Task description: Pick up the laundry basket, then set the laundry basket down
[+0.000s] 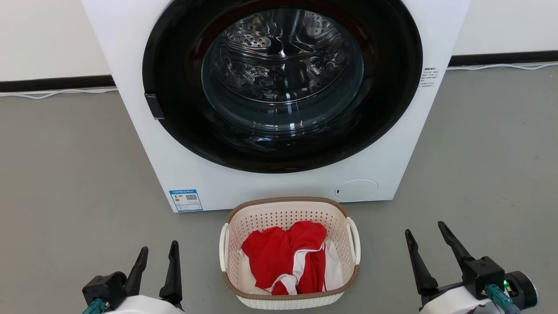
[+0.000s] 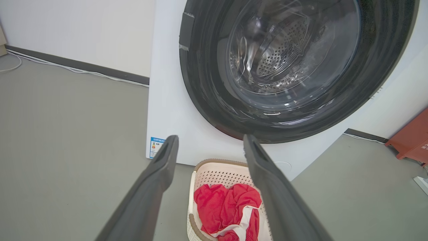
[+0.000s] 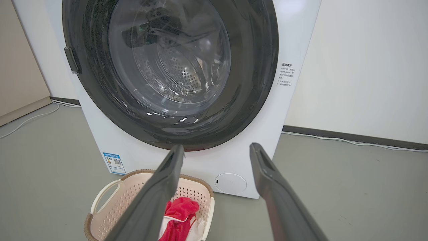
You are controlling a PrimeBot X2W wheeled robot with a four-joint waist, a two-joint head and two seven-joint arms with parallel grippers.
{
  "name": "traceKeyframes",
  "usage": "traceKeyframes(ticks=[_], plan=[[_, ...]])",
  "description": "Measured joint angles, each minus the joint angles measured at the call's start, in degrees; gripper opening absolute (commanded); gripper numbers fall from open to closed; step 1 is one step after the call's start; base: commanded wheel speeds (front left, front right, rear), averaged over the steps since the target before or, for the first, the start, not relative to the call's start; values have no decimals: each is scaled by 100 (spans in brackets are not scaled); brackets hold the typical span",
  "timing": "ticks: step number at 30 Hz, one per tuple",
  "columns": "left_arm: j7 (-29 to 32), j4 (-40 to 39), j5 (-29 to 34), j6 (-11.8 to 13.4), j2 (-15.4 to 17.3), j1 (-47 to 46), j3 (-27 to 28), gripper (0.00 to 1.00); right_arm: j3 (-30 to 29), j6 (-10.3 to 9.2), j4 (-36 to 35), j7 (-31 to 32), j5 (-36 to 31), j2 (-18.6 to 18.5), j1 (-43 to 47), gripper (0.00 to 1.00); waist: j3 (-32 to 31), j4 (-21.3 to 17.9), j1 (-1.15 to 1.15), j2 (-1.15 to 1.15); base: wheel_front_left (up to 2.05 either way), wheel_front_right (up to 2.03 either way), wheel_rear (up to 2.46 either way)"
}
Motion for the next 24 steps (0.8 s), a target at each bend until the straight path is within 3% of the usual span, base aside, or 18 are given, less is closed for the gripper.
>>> traceKeyframes(ticks=[12,24], plan=[[0,2,0,-4,1,-7,-27,100,-66,1,19,0,29,16,-7,100,173,37,0,0,0,0,0],[-29,189,93,-57,3,-677,-144,100,-203,1,344,-9,79,110,-625,100,938,123,0,0,0,0,0]])
